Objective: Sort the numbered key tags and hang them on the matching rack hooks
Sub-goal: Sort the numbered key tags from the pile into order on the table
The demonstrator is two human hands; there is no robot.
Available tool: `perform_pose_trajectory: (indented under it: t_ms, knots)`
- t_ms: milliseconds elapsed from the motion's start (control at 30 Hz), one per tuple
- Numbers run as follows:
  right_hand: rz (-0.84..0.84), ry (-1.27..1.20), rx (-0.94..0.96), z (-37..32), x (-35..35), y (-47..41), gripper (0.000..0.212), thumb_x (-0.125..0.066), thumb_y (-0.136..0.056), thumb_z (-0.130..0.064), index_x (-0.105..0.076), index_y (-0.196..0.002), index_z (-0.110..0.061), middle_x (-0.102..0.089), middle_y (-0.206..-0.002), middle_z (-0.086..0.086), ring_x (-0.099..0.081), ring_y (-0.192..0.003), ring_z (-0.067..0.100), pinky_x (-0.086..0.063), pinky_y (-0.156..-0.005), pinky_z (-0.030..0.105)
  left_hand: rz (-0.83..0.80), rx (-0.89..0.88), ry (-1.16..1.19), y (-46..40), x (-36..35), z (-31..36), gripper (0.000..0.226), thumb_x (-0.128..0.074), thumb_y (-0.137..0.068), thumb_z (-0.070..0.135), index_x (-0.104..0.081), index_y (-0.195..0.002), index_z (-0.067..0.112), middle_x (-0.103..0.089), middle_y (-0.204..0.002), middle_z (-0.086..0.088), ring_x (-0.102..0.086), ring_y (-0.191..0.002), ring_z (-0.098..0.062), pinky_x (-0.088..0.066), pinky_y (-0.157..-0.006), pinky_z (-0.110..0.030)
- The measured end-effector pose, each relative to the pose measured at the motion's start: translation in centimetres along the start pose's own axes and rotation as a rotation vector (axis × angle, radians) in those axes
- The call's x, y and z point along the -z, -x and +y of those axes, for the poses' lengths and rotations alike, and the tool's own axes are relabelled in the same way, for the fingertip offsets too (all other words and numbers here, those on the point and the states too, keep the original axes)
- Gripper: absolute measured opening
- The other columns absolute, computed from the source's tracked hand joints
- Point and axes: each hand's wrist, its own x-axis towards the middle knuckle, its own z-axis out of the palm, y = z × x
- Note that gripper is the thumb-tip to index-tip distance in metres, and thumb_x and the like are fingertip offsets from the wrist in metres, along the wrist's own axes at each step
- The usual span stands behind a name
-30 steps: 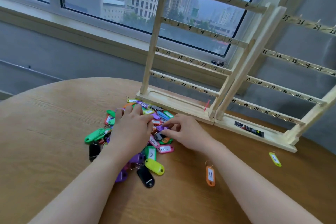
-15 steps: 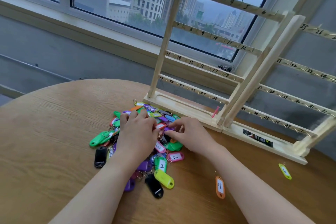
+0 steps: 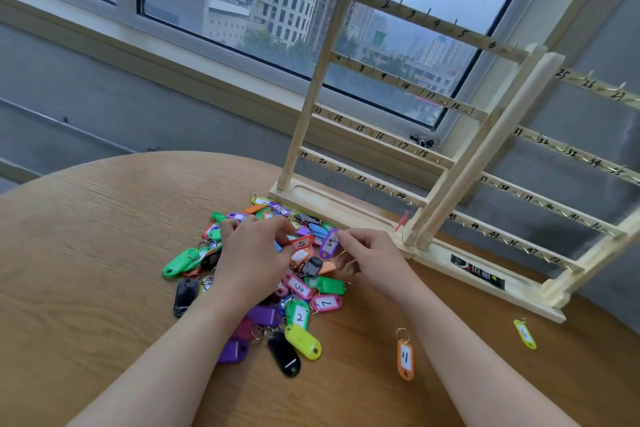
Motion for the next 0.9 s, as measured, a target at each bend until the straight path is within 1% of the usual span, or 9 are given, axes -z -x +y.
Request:
perform_pose_trajectory:
  t_ms: [67, 133, 300, 500, 600, 667, 733, 800, 900]
  knots:
    - [-0.004, -0.118, -0.042, 0.1, 0.4, 0.6, 0.027, -0.054, -0.105, -0.027, -0.074, -0.103, -0.01, -0.072, -0.076, 0.004, -0.064, -0.069, 0.013, -0.05, -0.062, 0.024, -0.001, 0.005, 0.041, -0.1, 0.2, 0.2, 0.016, -0.069, -0.092, 0.031, -0.067, -0.105, 0.041, -0.064, -0.08, 0.019, -0.053, -0.093, -0.008, -0.018, -0.085, -0.033]
    - [0.009, -0.179, -0.049, 0.2, 1.0, 1.1, 0.026, -0.055, -0.104, -0.026, -0.074, -0.104, -0.009, -0.074, -0.08, 0.004, -0.065, -0.072, 0.014, -0.051, -0.062, 0.024, 0.006, -0.031, 0.066, 0.0, 0.5, 0.7, 0.016, -0.068, -0.094, 0.031, -0.071, -0.106, 0.041, -0.063, -0.086, 0.019, -0.055, -0.095, -0.011, -0.019, -0.087, -0.034]
    - [0.052, -0.156, -0.033, 0.4, 2.8, 3.0, 0.021, -0.056, -0.103, -0.024, -0.074, -0.106, -0.013, -0.076, -0.087, 0.003, -0.067, -0.076, 0.014, -0.051, -0.064, 0.024, 0.041, -0.075, 0.131, 1.0, 1.3, 2.1, 0.007, -0.074, -0.09, 0.036, -0.073, -0.094, 0.042, -0.065, -0.081, 0.023, -0.058, -0.094, -0.01, -0.018, -0.081, -0.032]
    - [0.103, -0.09, -0.007, 1.1, 5.5, 6.0, 0.02, -0.057, -0.103, -0.022, -0.074, -0.1, -0.011, -0.075, -0.083, 0.001, -0.065, -0.073, 0.012, -0.05, -0.064, 0.024, 0.005, -0.109, 0.187, 2.4, 1.9, 3.6, 0.018, -0.077, -0.087, 0.032, -0.064, -0.081, 0.042, -0.066, -0.073, 0.022, -0.061, -0.089, -0.006, -0.025, -0.092, -0.036]
    - [0.116, -0.051, -0.014, 2.0, 6.7, 7.8, 0.019, -0.06, -0.102, -0.024, -0.075, -0.098, -0.012, -0.075, -0.081, 0.002, -0.065, -0.073, 0.012, -0.05, -0.066, 0.025, -0.04, -0.116, 0.255, 3.3, 2.2, 4.3, 0.008, -0.072, -0.082, 0.043, -0.066, -0.081, 0.04, -0.068, -0.074, 0.021, -0.064, -0.089, -0.006, -0.038, -0.099, -0.048]
    - [0.157, -0.062, -0.039, 3.1, 7.7, 9.0, 0.019, -0.062, -0.1, -0.023, -0.075, -0.097, -0.009, -0.074, -0.076, 0.002, -0.063, -0.069, 0.01, -0.047, -0.063, 0.024, -0.054, -0.123, 0.288, 4.0, 2.1, 5.0, 0.008, -0.066, -0.077, 0.045, -0.063, -0.084, 0.044, -0.068, -0.073, 0.02, -0.065, -0.087, -0.004, -0.045, -0.093, -0.056]
    - [0.215, -0.088, -0.069, 4.3, 9.0, 10.2, 0.02, -0.065, -0.099, -0.021, -0.074, -0.094, -0.005, -0.072, -0.073, 0.003, -0.06, -0.066, 0.01, -0.045, -0.059, 0.022, -0.052, -0.147, 0.276, 4.8, 2.0, 5.8, 0.019, -0.069, -0.079, 0.041, -0.064, -0.096, 0.044, -0.068, -0.075, 0.021, -0.063, -0.085, 0.002, -0.044, -0.093, -0.056]
    - [0.272, -0.135, -0.096, 5.6, 10.4, 11.2, 0.02, -0.066, -0.098, -0.021, -0.075, -0.093, -0.003, -0.07, -0.071, 0.005, -0.059, -0.065, 0.012, -0.044, -0.058, 0.024, -0.045, -0.178, 0.281, 5.5, 2.0, 6.7, 0.027, -0.076, -0.085, 0.027, -0.066, -0.106, 0.039, -0.066, -0.086, 0.033, -0.058, -0.091, 0.011, -0.04, -0.097, -0.054]
    - [0.331, -0.174, -0.138, 6.9, 12.9, 12.3, 0.022, -0.065, -0.099, -0.019, -0.074, -0.096, 0.002, -0.07, -0.069, 0.003, -0.057, -0.062, 0.01, -0.041, -0.058, 0.023, -0.063, -0.204, 0.263, 6.4, 1.6, 7.4, 0.041, -0.076, -0.088, 0.016, -0.058, -0.106, 0.048, -0.062, -0.092, 0.039, -0.054, -0.09, 0.017, -0.041, -0.095, -0.053]
